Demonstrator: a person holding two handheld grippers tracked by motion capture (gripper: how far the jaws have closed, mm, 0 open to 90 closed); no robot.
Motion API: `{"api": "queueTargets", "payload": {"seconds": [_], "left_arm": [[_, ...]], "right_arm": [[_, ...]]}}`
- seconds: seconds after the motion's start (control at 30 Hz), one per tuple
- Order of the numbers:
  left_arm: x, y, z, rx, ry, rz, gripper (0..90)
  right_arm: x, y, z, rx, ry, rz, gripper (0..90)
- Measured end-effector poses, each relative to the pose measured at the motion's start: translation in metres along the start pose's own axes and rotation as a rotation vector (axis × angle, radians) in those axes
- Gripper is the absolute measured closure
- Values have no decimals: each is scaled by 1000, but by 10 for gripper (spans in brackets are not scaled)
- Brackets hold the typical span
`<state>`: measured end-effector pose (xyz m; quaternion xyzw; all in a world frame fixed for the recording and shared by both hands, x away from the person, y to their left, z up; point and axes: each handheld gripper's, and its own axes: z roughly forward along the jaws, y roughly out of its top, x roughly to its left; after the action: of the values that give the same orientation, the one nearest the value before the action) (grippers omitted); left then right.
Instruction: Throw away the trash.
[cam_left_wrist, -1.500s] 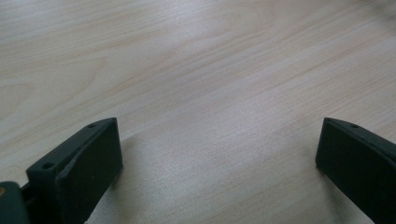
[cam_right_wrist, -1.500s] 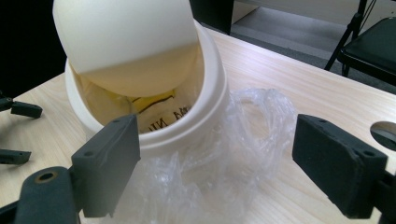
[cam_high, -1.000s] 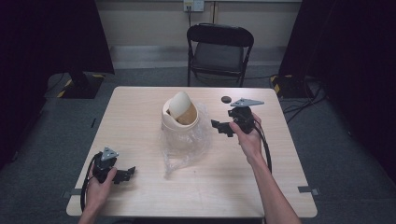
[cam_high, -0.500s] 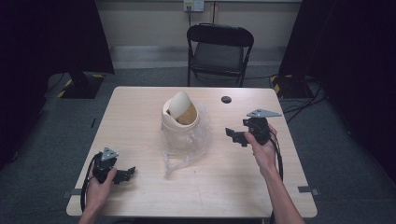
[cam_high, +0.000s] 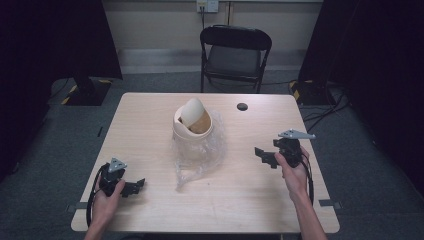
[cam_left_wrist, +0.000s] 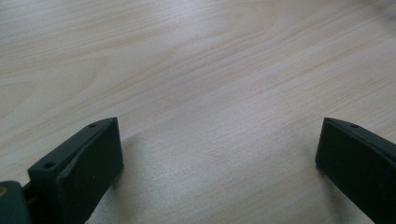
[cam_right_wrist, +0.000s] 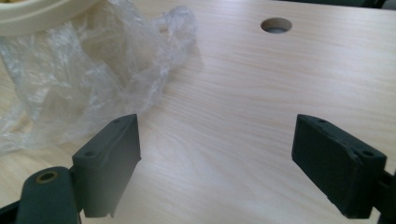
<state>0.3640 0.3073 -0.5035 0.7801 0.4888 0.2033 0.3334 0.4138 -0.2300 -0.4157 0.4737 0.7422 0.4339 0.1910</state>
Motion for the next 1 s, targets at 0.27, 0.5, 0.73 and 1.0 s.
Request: {"api": "queueTargets", "payload": {"seconds": [0.27, 0.5, 0.73, 1.0], "left_arm": [[0, 0, 0, -1, -1, -1, 2], [0, 0, 0, 0, -1, 0, 2], [0, 0, 0, 0, 0, 0, 2], [0, 0, 0, 0, -1, 0, 2]], "right_arm": [[-16, -29, -6, 35, -47, 34, 150], [-27, -57, -10, 89, -92, 35, 148], [-36, -76, -13, 119, -122, 52, 149], [-35, -88, -7, 161, -166, 32, 149]]}}
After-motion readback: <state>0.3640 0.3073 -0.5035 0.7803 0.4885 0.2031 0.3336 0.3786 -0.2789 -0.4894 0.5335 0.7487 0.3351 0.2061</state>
